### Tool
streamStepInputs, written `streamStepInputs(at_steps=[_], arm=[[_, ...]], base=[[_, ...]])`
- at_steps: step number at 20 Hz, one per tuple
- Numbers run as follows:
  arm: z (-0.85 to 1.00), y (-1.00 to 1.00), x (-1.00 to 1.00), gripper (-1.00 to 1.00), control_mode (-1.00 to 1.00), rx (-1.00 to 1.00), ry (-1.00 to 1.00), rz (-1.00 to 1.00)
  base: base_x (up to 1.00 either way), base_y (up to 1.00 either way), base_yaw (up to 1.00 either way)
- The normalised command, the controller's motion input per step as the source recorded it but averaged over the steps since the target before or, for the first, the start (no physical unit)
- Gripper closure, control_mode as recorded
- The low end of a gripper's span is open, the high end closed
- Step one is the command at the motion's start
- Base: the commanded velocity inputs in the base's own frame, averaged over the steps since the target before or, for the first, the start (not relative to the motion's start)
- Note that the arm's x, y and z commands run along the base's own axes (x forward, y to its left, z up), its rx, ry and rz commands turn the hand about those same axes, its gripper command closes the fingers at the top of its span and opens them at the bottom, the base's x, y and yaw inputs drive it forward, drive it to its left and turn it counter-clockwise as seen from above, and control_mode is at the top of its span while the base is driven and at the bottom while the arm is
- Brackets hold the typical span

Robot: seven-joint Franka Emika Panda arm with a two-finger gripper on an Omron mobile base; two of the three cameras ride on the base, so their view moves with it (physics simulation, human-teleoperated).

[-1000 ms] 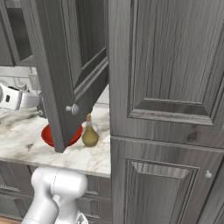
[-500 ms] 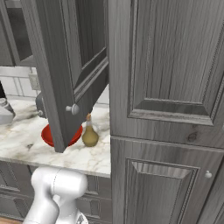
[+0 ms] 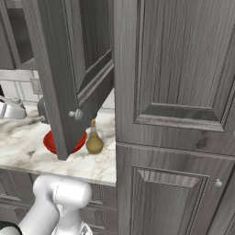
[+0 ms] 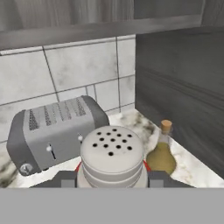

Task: Retrieve the bottle and the shaker from the cabinet and place them next to the mixing bowl on the counter. Then add garlic from the fridge to the mixing bowl.

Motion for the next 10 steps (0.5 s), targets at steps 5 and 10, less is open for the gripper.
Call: streamStepInputs(at_steps=[5,10], arm=[[-0.23,0.00,0.22,1.00,-1.00,0.00,0.01,-0.01],[-0.94,0.00,0.19,1.00,-1.00,-0.01,0.16,-0.01]], base=[[0.00,0.00,0.00],[0.00,0.00,0.00]])
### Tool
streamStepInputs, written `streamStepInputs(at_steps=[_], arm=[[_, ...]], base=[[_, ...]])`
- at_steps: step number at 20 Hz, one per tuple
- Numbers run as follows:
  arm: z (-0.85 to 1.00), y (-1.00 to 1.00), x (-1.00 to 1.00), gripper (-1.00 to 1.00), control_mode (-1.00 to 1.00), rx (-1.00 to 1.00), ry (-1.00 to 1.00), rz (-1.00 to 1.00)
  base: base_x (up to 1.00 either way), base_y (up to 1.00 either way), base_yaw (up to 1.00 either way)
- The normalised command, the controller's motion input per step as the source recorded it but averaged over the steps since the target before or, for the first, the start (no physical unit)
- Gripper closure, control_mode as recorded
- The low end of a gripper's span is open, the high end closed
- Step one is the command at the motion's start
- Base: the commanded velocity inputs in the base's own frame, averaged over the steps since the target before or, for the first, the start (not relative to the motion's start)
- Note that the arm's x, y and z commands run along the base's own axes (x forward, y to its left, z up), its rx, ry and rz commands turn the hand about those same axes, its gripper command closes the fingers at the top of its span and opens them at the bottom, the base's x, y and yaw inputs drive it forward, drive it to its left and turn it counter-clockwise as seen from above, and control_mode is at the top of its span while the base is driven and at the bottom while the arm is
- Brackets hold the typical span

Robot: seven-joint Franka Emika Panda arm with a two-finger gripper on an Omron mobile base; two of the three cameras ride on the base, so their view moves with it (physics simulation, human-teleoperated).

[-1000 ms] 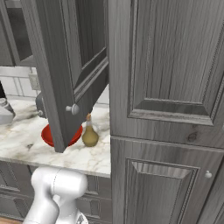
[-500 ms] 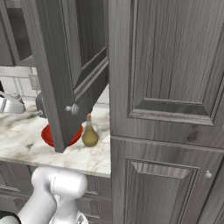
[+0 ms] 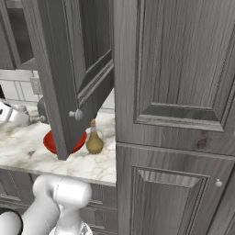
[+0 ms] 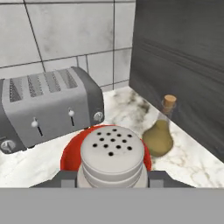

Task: Retrieve the bottle and the shaker from the cabinet and place them next to the mixing bowl on the counter. Then add garlic from the fridge to the mixing bowl.

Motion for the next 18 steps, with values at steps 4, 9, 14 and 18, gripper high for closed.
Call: streamStepInputs(at_steps=[4,9,14,18], arm=[[-1.00,0.08,0.23,1.00,-1.00,-0.05,0.20,0.00],[-0.99,0.33,0.24,1.00,-1.00,-0.08,0.20,-0.01],[-0.64,0.61,0.04,1.00,-1.00,-0.09,0.09,-0.02],[-0.48,0.55,0.24,1.00,-1.00,-0.07,0.00,-0.07]], base=[[0.00,0.00,0.00],[0.00,0.00,0.00],[0.00,0.00,0.00],[0.00,0.00,0.00]])
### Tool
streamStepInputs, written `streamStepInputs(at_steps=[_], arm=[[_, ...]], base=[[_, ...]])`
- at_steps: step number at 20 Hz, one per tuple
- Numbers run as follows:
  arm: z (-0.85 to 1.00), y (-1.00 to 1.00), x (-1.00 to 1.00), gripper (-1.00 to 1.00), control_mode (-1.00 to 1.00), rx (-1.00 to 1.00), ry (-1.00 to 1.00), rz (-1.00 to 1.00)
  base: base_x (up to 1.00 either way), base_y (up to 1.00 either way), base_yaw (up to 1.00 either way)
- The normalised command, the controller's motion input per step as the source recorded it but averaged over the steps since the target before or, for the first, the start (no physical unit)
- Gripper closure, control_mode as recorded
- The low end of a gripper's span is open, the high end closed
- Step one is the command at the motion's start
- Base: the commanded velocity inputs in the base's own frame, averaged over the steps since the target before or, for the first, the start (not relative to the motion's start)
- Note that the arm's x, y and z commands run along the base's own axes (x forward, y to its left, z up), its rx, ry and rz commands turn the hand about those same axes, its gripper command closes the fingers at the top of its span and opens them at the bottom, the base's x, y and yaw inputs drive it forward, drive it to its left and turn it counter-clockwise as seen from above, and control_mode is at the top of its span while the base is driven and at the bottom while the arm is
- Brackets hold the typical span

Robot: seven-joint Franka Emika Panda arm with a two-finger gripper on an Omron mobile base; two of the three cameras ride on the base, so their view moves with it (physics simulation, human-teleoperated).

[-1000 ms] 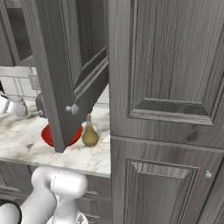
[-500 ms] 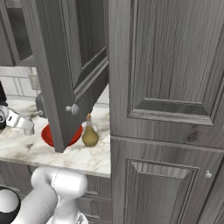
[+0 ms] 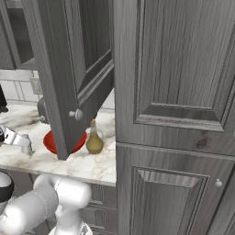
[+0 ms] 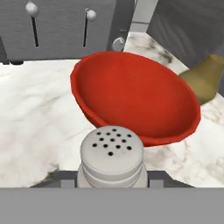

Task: Retrieve the bottle and the shaker from the cabinet and place them next to the mixing bowl on the counter. Then add garlic from the fridge to the mixing bowl.

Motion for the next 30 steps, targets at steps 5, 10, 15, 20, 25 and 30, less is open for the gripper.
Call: streamStepInputs(at_steps=[5,10,15,20,25,30], arm=[[-0.09,0.22,0.44,1.00,-1.00,-0.03,-0.11,-0.17],[0.00,0.01,0.39,1.00,-1.00,0.00,-0.16,-0.18],[0.00,0.00,0.33,1.00,-1.00,0.01,-0.13,-0.13],[-0.04,0.02,0.15,1.00,-1.00,0.01,-0.05,-0.01],[-0.05,-0.01,0.19,1.00,-1.00,0.01,-0.05,0.07],[-0.10,-0.10,0.17,1.00,-1.00,0.06,-0.06,0.08]], base=[[0.00,0.00,0.00],[0.00,0.00,0.00],[0.00,0.00,0.00],[0.00,0.00,0.00],[0.00,0.00,0.00],[0.00,0.00,0.00]])
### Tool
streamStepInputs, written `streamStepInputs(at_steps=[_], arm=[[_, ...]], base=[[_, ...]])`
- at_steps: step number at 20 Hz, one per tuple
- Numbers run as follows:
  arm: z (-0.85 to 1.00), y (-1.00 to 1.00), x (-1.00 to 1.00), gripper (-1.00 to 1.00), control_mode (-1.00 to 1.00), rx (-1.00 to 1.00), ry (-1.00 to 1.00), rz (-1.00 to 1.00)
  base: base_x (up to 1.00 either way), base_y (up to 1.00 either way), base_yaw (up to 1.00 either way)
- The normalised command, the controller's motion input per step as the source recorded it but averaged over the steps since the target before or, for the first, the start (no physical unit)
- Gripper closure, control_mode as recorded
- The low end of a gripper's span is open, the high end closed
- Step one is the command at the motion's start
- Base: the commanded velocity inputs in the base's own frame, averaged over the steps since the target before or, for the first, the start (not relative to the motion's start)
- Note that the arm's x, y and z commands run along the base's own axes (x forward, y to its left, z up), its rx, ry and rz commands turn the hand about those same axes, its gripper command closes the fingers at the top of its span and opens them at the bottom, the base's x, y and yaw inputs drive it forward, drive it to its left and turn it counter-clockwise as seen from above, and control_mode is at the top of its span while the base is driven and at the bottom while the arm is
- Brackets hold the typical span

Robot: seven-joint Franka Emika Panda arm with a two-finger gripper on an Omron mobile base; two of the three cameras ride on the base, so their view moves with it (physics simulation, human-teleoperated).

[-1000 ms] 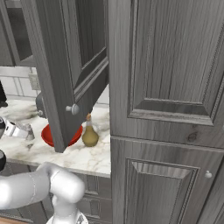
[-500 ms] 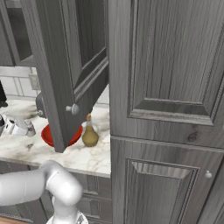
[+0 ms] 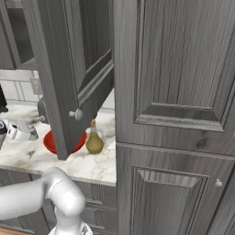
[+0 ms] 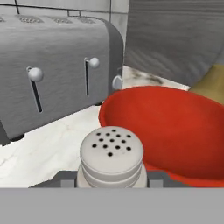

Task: Retrieve the bottle and the shaker from the cabinet and place them next to the mixing bowl on the counter. Then add garlic from the fridge to the mixing bowl.

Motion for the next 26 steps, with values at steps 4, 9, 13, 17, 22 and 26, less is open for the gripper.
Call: streamStepInputs(at_steps=[4,9,13,17,22,26], arm=[[-0.49,-0.05,0.28,1.00,-1.00,0.13,0.00,0.04],[-0.30,-0.03,0.17,1.00,-1.00,0.06,0.00,0.00],[-0.32,0.03,0.07,1.00,-1.00,0.00,0.00,0.00],[-0.50,0.10,0.03,1.00,-1.00,0.00,0.00,0.00],[-0.53,0.09,0.07,1.00,-1.00,0.00,0.00,0.00],[-0.16,0.00,0.06,1.00,-1.00,0.00,0.00,0.00]], base=[[0.00,0.00,0.00],[0.00,0.00,0.00],[0.00,0.00,0.00],[0.00,0.00,0.00],[0.00,0.00,0.00],[0.00,0.00,0.00]])
